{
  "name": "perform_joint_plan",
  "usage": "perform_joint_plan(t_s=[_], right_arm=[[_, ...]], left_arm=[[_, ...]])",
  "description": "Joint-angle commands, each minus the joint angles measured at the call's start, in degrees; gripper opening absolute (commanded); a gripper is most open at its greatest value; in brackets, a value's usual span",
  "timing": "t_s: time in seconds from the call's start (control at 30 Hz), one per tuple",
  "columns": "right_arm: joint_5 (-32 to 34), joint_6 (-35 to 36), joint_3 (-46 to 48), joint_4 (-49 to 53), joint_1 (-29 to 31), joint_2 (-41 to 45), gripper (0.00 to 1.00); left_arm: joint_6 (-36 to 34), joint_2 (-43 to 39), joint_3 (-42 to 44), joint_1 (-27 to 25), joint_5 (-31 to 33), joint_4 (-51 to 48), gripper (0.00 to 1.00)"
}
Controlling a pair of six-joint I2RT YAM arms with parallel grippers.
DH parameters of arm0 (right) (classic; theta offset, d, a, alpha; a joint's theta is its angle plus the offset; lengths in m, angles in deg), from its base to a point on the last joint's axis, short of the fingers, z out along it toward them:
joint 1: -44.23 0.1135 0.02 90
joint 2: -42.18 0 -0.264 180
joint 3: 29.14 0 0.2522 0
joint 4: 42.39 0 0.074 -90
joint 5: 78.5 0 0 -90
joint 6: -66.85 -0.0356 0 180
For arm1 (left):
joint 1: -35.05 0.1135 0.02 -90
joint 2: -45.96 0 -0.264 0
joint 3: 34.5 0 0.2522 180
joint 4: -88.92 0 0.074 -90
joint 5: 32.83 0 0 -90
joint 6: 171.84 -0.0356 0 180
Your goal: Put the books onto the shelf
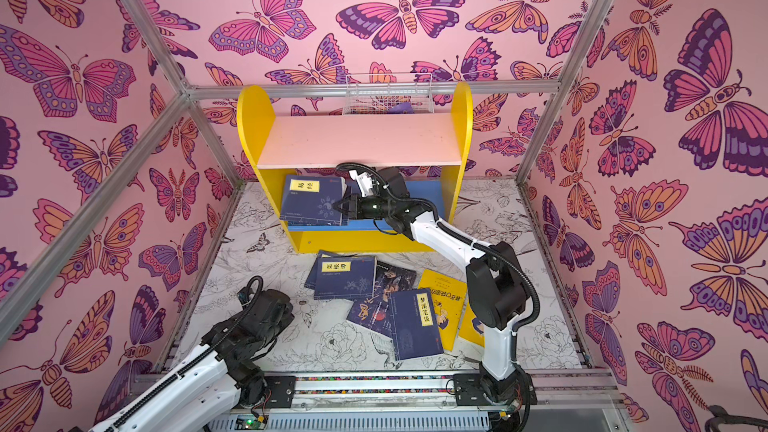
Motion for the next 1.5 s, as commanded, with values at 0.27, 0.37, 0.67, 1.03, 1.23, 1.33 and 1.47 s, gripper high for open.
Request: perform_joint_plan(t_s=[0.27, 0.37, 0.67, 1.03, 1.23, 1.33, 1.47], right_arm=[[-3.4, -3.4, 6.2, -9.8, -4.6, 1.3, 0.0], [-4.2, -3.7, 4.6, -9.6, -4.7, 0.5, 0.0], [-7.3, -5.5, -3.3, -8.0, -4.8, -5.9, 0.0], [-10.9, -7.1, -9.8, -5.8, -4.7, -11.4, 0.0], [-11.3, -4.7, -13.5, -0.5, -4.5, -13.1, 0.0], [-11.2, -2.9, -15.9, 2.6, -4.0, -14.1, 0.0], [-11.1, -2.1, -17.9, 4.7, -3.5, -15.2, 0.0]], left_arm=[[-2.3, 0.8, -0.8, 0.3, -0.1, -0.6, 0.25], [-2.4, 1.2, -0.9, 0.4, -0.2, -0.5, 0.25], [-2.2, 1.5, -0.6, 0.3, -0.4, -0.3, 0.25], [-1.8, 2.1, -0.3, 0.3, -0.6, -0.3, 0.25], [-1.7, 2.3, -0.3, 0.3, -0.6, -0.1, 0.25], [-1.6, 2.3, -0.2, 0.3, -0.7, -0.1, 0.25], [-1.4, 2.2, -0.1, 0.3, -0.6, -0.1, 0.25]])
